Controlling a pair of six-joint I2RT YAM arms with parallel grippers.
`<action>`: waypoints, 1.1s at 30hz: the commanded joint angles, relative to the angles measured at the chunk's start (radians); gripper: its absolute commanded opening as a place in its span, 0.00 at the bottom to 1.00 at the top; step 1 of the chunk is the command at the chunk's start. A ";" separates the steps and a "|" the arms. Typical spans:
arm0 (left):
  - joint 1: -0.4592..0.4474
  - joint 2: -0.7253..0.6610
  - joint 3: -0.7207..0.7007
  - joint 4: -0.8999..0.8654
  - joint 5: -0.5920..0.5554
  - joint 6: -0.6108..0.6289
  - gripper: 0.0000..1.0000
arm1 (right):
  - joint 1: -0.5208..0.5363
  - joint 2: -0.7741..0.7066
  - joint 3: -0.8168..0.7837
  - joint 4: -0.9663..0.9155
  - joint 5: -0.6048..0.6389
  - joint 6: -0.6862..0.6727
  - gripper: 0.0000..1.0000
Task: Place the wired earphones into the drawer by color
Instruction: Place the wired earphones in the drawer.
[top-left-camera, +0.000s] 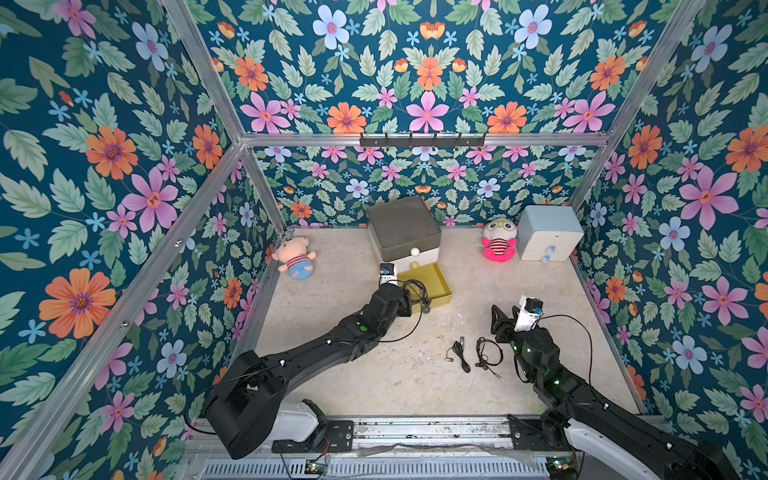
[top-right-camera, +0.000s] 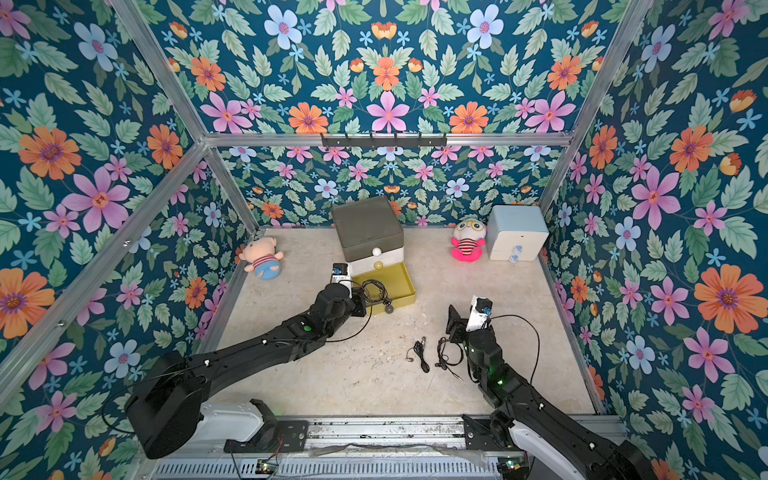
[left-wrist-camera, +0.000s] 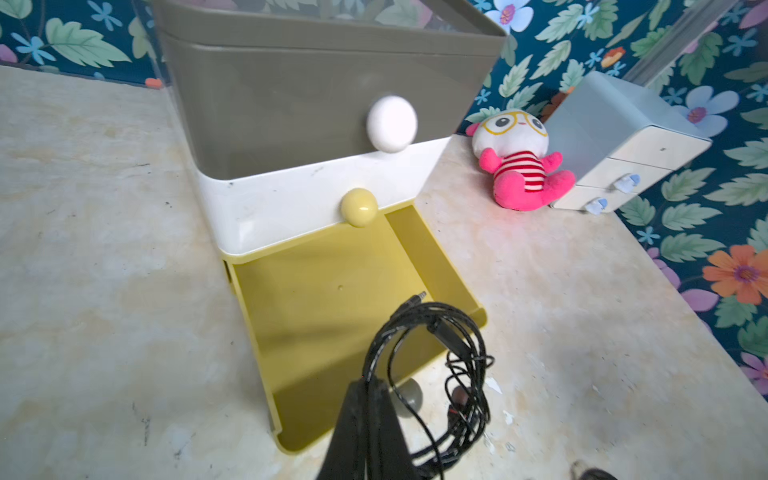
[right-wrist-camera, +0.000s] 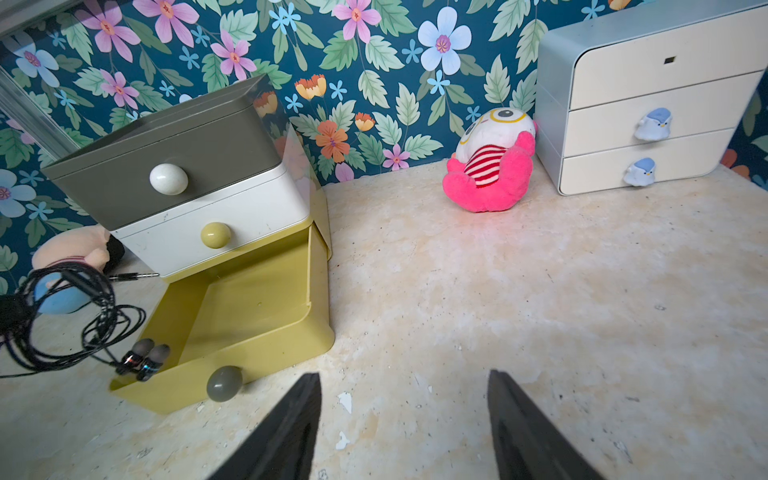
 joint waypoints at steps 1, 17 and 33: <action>0.021 0.027 -0.019 0.139 -0.025 -0.043 0.00 | 0.001 -0.005 -0.004 0.018 0.002 -0.008 0.68; 0.087 0.205 -0.010 0.293 -0.027 -0.072 0.00 | 0.000 -0.009 -0.008 0.024 0.010 -0.007 0.68; 0.107 0.313 0.016 0.320 0.021 -0.091 0.00 | 0.001 -0.009 -0.016 0.036 0.018 -0.005 0.68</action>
